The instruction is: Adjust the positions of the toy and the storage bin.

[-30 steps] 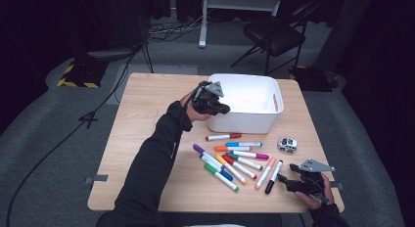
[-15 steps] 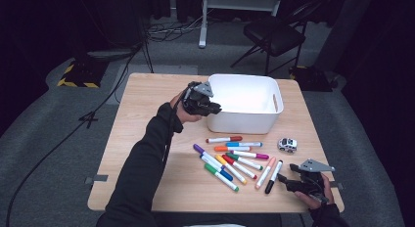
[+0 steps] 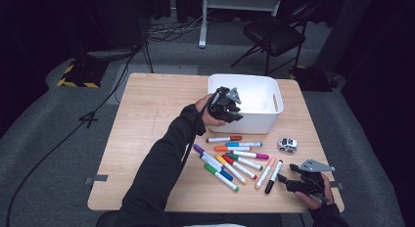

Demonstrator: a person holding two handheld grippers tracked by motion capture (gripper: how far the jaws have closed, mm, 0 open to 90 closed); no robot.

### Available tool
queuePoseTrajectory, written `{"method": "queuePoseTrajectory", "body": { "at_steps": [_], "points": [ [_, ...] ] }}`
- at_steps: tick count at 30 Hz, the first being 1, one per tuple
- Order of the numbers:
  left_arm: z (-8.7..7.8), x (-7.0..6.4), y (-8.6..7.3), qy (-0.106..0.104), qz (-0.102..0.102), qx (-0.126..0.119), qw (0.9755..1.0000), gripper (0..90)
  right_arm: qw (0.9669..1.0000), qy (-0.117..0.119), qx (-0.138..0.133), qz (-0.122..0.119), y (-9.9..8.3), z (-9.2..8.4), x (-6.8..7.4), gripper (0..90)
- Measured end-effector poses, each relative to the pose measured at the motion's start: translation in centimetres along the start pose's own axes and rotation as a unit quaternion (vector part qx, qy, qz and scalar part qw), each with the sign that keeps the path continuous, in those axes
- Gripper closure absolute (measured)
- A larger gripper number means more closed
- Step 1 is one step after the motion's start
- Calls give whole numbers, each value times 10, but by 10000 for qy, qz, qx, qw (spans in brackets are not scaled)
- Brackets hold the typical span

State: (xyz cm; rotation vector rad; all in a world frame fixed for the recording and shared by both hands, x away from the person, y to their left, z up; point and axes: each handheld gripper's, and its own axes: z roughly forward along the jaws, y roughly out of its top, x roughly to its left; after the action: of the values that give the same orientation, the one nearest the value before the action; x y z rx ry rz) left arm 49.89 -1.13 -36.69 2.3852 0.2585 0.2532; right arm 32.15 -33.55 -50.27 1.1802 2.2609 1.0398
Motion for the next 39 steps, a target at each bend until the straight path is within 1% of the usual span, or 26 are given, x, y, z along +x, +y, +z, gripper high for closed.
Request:
{"method": "queuePoseTrajectory", "body": {
  "at_steps": [1, 5, 6, 8, 9, 11, 13, 15, 16, 18, 20, 22, 23, 25, 27, 28, 29, 30, 31, 32, 33, 34, 35, 37, 38, 39],
  "points": [
    [0, 2, 0, -29, -89, -10, 10000, 790, 10000, -1, 1, -2, 0, 0, 0, 311],
    [-1, 2, -1, -97, -42, -5, 9999, 816, 10000, -4, -3, -10, 0, 0, 0, 310],
    [-2, 1, -1, -236, 58, 4, 9997, 830, 10000, -1, -2, -12, 0, 0, 0, 310],
    [-3, 0, -1, -298, 114, 13, 9995, 856, 10000, -1, 3, 0, 0, 0, 0, 310],
    [-5, -4, -2, -378, 241, 38, 9990, 867, 10000, -5, 2, -5, 0, 0, 0, 310],
    [-5, -5, -2, -367, 274, 19, 9990, 876, 10000, -7, 1, -6, 0, 0, 0, 311],
    [-9, -6, -7, -446, 281, -26, 9986, 878, 10000, -7, 1, -10, 0, 0, 0, 310],
    [-11, -5, -10, -446, 266, -25, 9986, 878, 10000, -7, 1, -11, 0, 0, 0, 310],
    [-13, -5, -11, -386, 265, -39, 9989, 876, 10000, -5, 15, -18, 0, 0, 0, 310],
    [-16, -6, -15, -460, 220, -33, 9987, 876, 10000, -6, 17, -17, 0, 0, 0, 310],
    [-20, -6, -19, -466, 307, -31, 9984, 876, 10000, -3, 12, -27, 0, 0, 0, 310],
    [-22, -6, -20, -509, 283, -18, 9983, 876, 10000, -8, 15, -22, 0, 0, 0, 310],
    [-24, -6, -21, -591, 286, 17, 9978, 876, 10000, -10, 19, -24, 0, 0, 0, 310],
    [-27, -7, -24, -491, 324, 47, 9983, 874, 10000, -8, 17, -23, 0, 0, 0, 311],
    [-35, -7, -29, -373, 216, -2, 9991, 828, 10000, -15, 17, -50, 0, 0, 0, 310],
    [-35, -7, -29, -373, 216, -2, 9991, 800, 10000, -15, 17, -50, 0, 0, 0, 310],
    [-40, -7, -32, -307, 153, -96, 9994, 800, 10000, -13, 18, -42, 0, 0, 0, 310],
    [-49, -10, -36, -183, 125, -197, 9996, 758, 10000, -13, 17, -45, 0, 0, 0, 310],
    [-49, -10, -36, -183, 125, -197, 9996, 713, 10000, -13, 17, -45, 0, 0, 0, 310],
    [-54, -11, -39, 44, 3, -308, 9995, 713, 10000, -12, 16, -46, 0, 0, 0, 310],
    [-64, -10, -44, 153, -273, -484, 9983, 613, 10000, -15, 17, -45, 0, 0, 0, 310],
    [-64, -10, -44, 153, -273, -484, 9983, 567, 10000, -15, 17, -45, 0, 0, 0, 310],
    [-69, -10, -47, 309, -397, -611, 9969, 567, 10000, -17, 18, -44, 0, 0, 0, 310],
    [-79, -10, -54, 644, -728, -762, 9923, 473, 10000, -20, 16, -30, 0, 0, 0, 310],
    [-82, -9, -57, 829, -885, -836, 9891, 404, 10000, -19, 20, -40, 0, 0, 0, 310],
    [-85, -8, -61, 1046, -1090, -877, 9846, 317, 10000, -27, 15, -10, 1, 0, 0, 310]
  ]
}}
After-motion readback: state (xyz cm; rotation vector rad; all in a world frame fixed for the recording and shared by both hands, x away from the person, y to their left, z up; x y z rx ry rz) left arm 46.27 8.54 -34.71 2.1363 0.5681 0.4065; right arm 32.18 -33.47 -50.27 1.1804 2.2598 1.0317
